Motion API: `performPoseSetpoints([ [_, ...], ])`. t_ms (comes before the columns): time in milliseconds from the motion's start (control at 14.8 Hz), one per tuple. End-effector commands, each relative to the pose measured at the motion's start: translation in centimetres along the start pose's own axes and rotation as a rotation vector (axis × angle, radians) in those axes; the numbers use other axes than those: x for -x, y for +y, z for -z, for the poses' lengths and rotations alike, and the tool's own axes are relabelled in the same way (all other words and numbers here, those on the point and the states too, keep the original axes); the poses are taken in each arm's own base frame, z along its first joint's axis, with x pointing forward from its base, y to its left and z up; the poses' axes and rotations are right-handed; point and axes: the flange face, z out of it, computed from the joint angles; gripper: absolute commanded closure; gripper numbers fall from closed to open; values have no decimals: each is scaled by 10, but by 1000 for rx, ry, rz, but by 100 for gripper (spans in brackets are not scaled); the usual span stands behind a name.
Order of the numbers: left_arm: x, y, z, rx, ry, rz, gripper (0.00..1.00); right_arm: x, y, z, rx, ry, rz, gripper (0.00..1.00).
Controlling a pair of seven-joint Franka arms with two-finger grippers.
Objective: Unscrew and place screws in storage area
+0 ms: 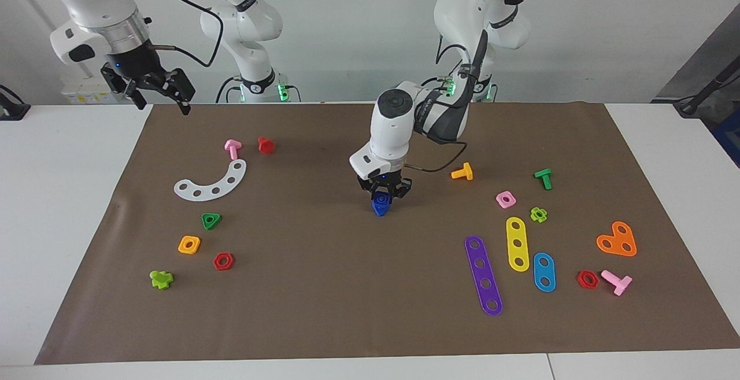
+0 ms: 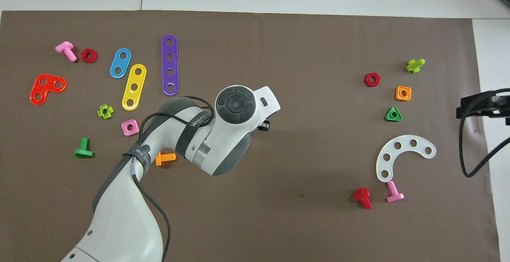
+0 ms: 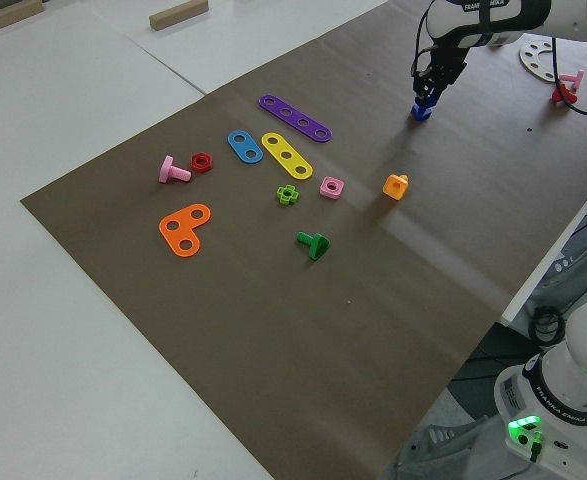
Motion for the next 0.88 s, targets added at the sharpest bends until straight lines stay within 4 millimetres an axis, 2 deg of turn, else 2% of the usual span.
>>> performPoseSetpoints([
  [0, 4, -6, 34, -20, 14, 17, 53, 5, 2, 2, -3, 1, 18, 0],
  [203, 7, -21, 58, -24, 14, 36, 53, 5, 2, 2, -3, 1, 18, 0],
  [338, 8, -34, 62, -25, 14, 59, 52, 5, 2, 2, -3, 1, 18, 0],
  [540, 8, -76, 53, -35, -2, 123, 52, 5, 2, 2, -3, 1, 18, 0],
  [675, 3, -116, 49, -42, -11, 189, 52, 5, 2, 2, -3, 1, 13, 0],
  [810, 7, -145, 42, -48, -20, 219, 53, 4, 15, 2, -3, 6, -16, 0],
])
